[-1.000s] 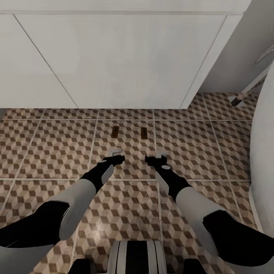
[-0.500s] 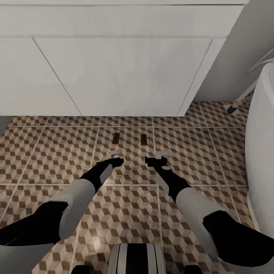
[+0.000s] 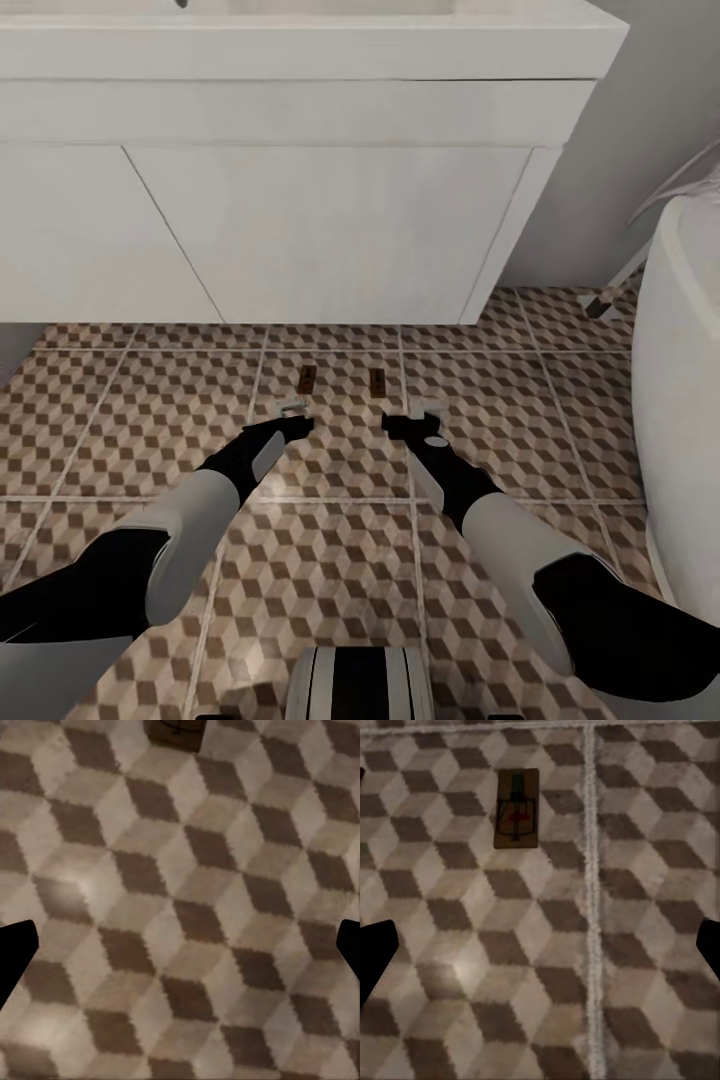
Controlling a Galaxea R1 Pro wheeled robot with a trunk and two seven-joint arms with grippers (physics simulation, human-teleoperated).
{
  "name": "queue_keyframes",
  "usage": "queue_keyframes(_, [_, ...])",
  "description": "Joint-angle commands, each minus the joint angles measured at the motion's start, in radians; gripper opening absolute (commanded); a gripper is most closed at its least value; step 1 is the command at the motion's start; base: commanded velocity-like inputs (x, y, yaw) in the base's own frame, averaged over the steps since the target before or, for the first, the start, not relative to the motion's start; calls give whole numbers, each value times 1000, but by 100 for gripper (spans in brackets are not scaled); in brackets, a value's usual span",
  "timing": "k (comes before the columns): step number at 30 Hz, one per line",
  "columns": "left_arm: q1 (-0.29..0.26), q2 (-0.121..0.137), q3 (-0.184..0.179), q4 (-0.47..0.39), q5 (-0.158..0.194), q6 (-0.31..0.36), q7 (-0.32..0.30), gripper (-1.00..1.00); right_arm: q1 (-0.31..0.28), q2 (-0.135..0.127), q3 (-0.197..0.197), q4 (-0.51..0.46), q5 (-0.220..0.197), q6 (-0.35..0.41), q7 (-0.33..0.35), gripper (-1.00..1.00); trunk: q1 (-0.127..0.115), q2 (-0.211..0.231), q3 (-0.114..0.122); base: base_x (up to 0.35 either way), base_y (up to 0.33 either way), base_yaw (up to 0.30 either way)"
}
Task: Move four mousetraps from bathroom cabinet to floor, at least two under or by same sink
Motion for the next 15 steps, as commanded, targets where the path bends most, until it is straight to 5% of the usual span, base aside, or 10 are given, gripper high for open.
queue_keyframes(1, [1, 4, 1, -2, 9, 6, 5, 100, 0, 0, 7, 0, -7, 5, -8, 100, -1, 0, 3, 0, 0, 0])
queue_keyframes(15, [2, 73, 1, 0, 9, 110, 9, 100, 2, 0, 8, -1, -5, 104, -10, 100, -7, 3, 58, 0, 0, 0])
